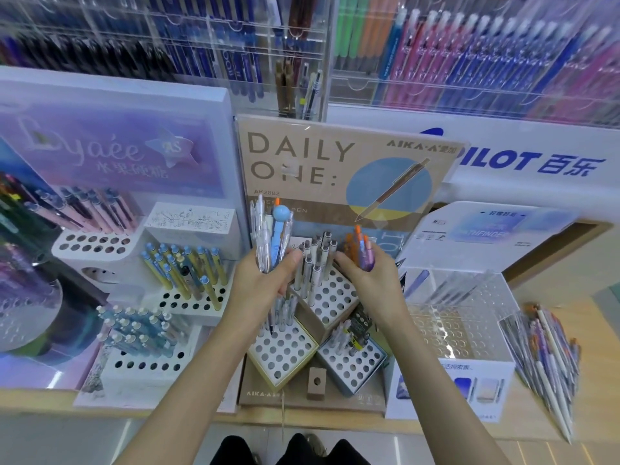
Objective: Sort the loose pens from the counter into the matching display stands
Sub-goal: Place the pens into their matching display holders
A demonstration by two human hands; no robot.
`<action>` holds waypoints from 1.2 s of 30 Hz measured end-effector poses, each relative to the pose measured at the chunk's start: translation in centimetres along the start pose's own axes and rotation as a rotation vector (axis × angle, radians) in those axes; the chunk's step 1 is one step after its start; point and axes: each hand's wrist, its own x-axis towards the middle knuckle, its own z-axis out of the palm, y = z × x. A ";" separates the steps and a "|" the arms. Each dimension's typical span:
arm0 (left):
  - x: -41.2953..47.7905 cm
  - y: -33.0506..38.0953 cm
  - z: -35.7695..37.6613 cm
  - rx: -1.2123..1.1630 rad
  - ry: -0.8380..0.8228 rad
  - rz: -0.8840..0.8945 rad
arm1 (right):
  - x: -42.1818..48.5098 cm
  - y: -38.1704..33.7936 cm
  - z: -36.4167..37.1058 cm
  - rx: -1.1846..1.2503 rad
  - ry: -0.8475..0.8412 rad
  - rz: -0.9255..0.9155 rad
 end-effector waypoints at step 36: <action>-2.8 1.4 -4.0 -0.143 0.049 -0.026 | -3.9 -5.2 1.6 0.391 -0.006 -0.074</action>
